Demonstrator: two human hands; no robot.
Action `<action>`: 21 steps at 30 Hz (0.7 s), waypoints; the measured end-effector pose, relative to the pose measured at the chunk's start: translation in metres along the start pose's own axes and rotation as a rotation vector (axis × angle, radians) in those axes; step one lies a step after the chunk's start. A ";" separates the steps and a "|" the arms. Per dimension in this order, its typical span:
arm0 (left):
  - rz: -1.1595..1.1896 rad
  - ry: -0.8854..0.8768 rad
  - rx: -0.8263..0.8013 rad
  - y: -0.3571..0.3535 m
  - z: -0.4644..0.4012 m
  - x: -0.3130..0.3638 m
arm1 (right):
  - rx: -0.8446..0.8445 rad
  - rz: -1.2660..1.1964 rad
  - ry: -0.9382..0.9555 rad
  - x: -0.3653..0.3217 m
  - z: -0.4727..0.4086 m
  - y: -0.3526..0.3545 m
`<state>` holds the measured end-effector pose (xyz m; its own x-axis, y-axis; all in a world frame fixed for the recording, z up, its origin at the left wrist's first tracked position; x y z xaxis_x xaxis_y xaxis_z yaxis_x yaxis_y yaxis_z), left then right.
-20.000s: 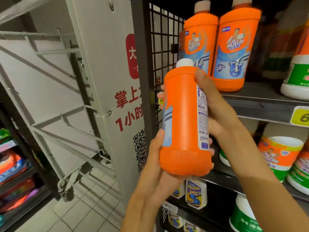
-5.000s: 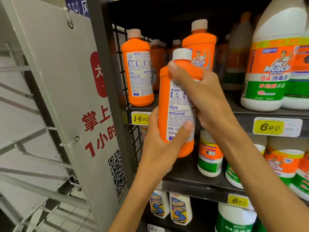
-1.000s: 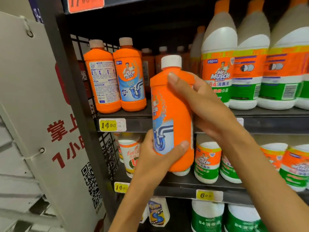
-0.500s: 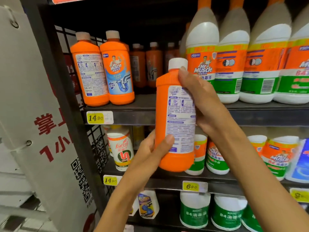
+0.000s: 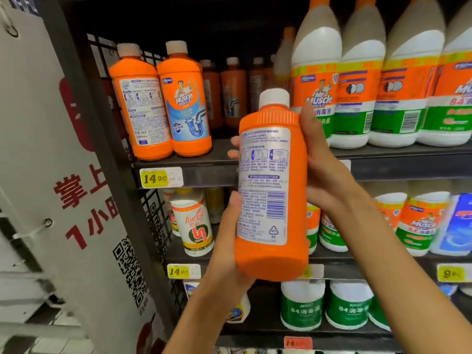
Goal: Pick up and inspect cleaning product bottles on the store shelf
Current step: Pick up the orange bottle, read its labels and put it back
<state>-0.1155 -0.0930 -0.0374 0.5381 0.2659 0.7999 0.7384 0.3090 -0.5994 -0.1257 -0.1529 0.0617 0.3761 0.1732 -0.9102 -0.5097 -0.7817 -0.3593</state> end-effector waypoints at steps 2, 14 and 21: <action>0.040 0.030 -0.050 -0.004 0.005 -0.001 | 0.009 0.004 0.036 -0.001 0.005 -0.007; -0.121 -0.163 0.237 0.030 0.004 0.018 | 0.279 0.276 0.195 -0.012 0.015 0.000; 0.100 0.140 -0.134 -0.025 0.022 0.007 | 0.080 -0.054 0.004 0.002 0.017 -0.005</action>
<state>-0.1387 -0.0783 -0.0174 0.6561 0.1566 0.7383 0.7205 0.1611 -0.6745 -0.1355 -0.1391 0.0584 0.4078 0.2112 -0.8883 -0.5487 -0.7209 -0.4233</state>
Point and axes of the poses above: each hand's wrist, its own z-axis away from the middle knuckle, its own y-axis out of the back of the hand, x = y × z, the point moved 10 cm from there along -z, towards the middle knuckle, and after that the axes turned 13 degrees about x, right-handed, at the moved point
